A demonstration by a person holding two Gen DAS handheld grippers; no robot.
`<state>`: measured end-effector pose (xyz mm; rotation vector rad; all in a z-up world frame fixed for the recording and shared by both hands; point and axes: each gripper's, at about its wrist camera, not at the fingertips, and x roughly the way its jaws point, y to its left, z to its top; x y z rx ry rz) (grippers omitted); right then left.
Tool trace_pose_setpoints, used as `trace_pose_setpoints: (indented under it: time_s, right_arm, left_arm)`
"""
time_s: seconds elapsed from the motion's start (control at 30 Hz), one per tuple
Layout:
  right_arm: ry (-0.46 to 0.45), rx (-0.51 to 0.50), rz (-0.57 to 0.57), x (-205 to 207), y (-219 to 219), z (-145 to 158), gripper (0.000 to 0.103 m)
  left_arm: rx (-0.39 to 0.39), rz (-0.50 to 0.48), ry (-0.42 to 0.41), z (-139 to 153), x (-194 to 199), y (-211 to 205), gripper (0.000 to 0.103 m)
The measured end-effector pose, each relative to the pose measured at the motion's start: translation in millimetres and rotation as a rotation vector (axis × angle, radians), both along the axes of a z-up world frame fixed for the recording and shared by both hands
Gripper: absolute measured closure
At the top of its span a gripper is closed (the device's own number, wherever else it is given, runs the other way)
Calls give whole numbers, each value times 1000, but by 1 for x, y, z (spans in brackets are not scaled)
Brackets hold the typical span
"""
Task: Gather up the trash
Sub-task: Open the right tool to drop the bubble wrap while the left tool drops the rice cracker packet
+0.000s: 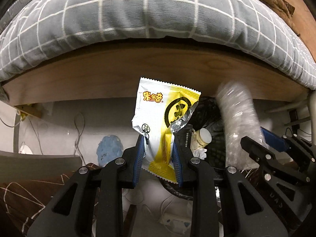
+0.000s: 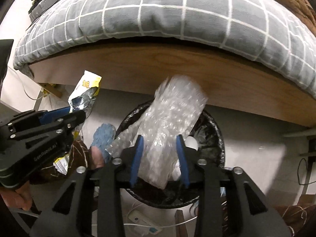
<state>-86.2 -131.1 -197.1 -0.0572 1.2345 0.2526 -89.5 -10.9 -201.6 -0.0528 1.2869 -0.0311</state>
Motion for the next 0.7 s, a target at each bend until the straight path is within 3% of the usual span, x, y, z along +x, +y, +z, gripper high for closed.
trace_pose_setpoints:
  time_s: [0.2,0.43,0.7]
  right_arm:
    - [-34,-11,-57,-1,-23,15,37]
    - [-67,-43,-162,-7,-74,22,16]
    - [-118,-76,-240,-19,-115,34,8]
  left_arm:
    - [1,-27,-4,2,4,-21,76]
    - [-12,-70,-10,-3,6,-50,76]
    - [-27,-107,-12,-9,5,-87,76]
